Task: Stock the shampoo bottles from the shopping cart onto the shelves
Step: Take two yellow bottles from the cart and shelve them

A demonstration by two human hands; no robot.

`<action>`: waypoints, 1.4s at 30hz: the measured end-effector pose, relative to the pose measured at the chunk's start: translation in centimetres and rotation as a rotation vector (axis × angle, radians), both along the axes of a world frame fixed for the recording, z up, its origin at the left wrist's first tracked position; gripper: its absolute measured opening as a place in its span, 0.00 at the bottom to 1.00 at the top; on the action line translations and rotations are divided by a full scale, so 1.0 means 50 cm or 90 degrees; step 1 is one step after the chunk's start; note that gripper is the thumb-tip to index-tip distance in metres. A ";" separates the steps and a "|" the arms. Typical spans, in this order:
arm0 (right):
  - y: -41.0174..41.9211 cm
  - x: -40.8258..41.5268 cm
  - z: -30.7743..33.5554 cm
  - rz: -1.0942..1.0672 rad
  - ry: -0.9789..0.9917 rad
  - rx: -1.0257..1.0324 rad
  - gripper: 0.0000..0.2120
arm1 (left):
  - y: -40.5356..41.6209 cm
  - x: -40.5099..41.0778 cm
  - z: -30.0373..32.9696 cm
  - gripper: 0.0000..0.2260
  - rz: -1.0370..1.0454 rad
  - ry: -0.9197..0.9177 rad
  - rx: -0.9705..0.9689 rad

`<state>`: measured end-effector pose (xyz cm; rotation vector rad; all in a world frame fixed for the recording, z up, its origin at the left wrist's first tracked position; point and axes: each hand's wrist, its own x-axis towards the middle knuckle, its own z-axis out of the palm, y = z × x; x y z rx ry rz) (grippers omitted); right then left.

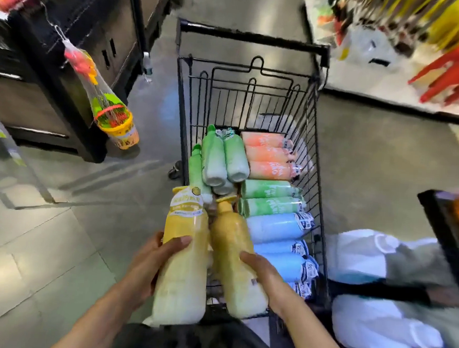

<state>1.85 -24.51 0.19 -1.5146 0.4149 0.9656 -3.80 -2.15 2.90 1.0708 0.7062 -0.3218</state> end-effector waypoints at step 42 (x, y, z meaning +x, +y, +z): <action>-0.500 -1.110 0.345 -0.899 -0.546 -0.139 0.40 | -0.842 -0.596 0.301 0.40 -0.848 -0.434 -0.174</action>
